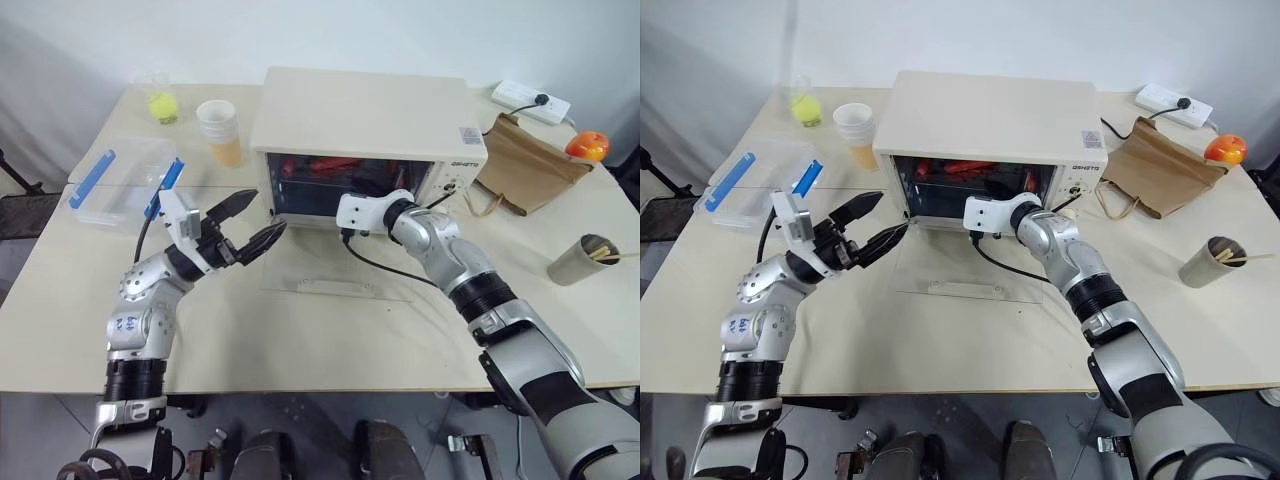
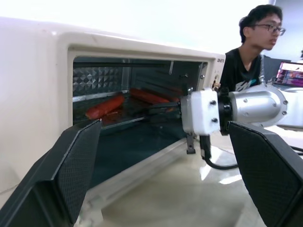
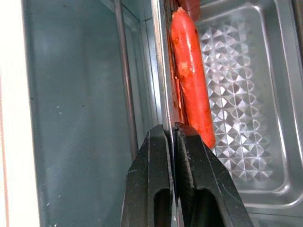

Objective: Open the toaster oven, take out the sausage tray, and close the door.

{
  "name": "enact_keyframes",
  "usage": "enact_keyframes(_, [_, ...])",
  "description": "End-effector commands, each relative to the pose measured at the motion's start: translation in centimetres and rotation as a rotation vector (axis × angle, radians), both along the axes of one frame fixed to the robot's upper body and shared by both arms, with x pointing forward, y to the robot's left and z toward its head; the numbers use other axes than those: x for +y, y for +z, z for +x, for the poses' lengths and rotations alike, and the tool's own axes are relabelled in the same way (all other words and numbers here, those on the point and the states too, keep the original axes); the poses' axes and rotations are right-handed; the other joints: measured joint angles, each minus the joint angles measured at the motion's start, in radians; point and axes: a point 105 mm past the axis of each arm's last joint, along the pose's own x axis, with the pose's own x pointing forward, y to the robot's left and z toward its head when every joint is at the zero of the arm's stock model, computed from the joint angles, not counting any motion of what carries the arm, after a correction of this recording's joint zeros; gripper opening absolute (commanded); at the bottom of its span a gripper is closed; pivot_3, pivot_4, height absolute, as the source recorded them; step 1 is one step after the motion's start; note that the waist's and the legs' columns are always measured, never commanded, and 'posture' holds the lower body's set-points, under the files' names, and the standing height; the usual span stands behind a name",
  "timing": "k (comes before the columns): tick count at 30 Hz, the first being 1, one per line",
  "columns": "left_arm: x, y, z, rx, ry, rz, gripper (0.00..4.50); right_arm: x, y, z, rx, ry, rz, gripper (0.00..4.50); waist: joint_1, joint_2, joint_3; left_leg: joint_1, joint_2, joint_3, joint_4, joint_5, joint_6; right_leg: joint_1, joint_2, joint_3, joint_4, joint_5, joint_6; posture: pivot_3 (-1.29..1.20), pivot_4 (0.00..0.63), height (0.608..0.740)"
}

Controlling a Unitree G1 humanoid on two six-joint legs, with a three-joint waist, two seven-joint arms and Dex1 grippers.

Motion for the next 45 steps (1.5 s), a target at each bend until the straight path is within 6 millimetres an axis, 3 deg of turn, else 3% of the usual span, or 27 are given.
enact_keyframes(1, [-0.5,1.0,0.2,-0.047,-0.028,0.004,4.5,2.1,3.4,-1.7,-0.095,0.109,0.069,0.03,-0.005,0.0,0.0,0.0,0.0,0.0,0.0,0.0,0.0,0.0,0.0,0.0,0.0,0.0,0.0,0.0,0.15,0.74])
enact_keyframes(10, [-0.8,2.1,2.4,-0.065,-0.05,0.004,4.5,2.5,3.4,-2.6,-0.079,0.154,0.055,0.03,-0.018,0.0,0.0,0.0,-0.001,-0.001,-0.001,0.0,0.0,0.0,0.0,-0.001,0.0,0.0,0.0,0.0,0.15,0.74])
enact_keyframes(19, [-0.8,3.1,4.4,-0.072,-0.028,-0.029,4.5,1.7,2.2,-5.1,-0.038,0.199,0.038,0.03,-0.018,-0.001,0.0,-0.001,-0.001,-0.001,0.0,0.0,0.0,0.0,0.001,-0.001,0.0,0.0,0.0,0.0,0.15,0.74])
enact_keyframes(29, [-1.1,3.1,4.3,-0.06,-0.062,-0.042,4.5,0.9,1.2,-7.7,-0.012,0.209,0.031,0.03,-0.009,-0.001,0.0,-0.001,-0.001,-0.001,0.001,0.0,0.0,0.0,0.0,-0.001,0.0,0.0,0.0,0.0,0.15,0.74])
enact_keyframes(37, [-0.2,2.9,3.8,-0.045,-0.064,-0.038,4.5,0.6,0.3,-10.3,-0.005,0.231,0.018,0.03,0.011,-0.001,0.001,-0.001,-0.001,0.0,0.001,0.0,0.0,0.0,0.0,0.0,0.0,0.0,0.0,0.0,0.15,0.74])
enact_keyframes(42, [0.4,2.8,3.4,-0.038,-0.06,-0.048,4.5,-0.6,-0.9,-11.5,0.019,0.232,-0.031,0.03,0.016,-0.001,0.001,-0.001,-0.001,0.0,0.001,0.0,0.0,0.0,0.0,0.0,0.0,0.0,0.0,0.0,0.15,0.74])
enact_keyframes(45, [0.5,2.6,3.1,-0.03,-0.058,-0.048,4.5,-1.0,-0.6,-12.1,-0.006,0.235,-0.032,0.03,0.024,-0.001,0.001,-0.001,-0.001,0.0,0.002,0.0,0.0,0.0,0.0,0.0,0.0,0.0,0.0,0.0,0.15,0.74])
